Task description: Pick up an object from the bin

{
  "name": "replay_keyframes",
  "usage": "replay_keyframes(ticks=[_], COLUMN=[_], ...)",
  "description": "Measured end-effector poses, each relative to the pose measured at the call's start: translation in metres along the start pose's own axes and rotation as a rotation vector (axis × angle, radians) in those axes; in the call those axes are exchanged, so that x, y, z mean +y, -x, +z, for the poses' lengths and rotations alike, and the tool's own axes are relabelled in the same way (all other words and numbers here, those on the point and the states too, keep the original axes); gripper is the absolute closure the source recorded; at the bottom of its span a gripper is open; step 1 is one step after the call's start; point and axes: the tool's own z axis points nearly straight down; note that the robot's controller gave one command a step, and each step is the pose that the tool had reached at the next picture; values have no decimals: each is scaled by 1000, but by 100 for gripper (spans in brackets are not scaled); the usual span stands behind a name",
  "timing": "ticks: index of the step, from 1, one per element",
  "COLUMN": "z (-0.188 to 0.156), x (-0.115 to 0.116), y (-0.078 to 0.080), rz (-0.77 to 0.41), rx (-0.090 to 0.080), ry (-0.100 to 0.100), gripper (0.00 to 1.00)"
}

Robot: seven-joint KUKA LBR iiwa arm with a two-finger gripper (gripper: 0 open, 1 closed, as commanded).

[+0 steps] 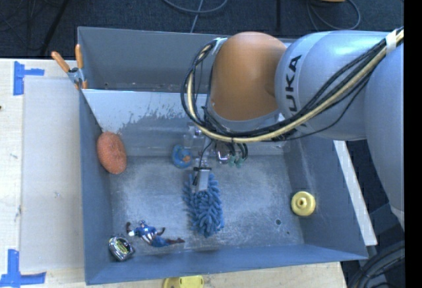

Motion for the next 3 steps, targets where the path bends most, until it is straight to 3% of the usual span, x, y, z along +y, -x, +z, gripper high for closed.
replay_keyframes(ticks=[1, 2, 3], z=[-5, 26, 86], x=[-1, 1, 2], y=[1, 1, -28], rz=[2, -12, -141], rx=[-7, -18, -7], ry=[1, 2, 0], gripper=[0, 0, 0])
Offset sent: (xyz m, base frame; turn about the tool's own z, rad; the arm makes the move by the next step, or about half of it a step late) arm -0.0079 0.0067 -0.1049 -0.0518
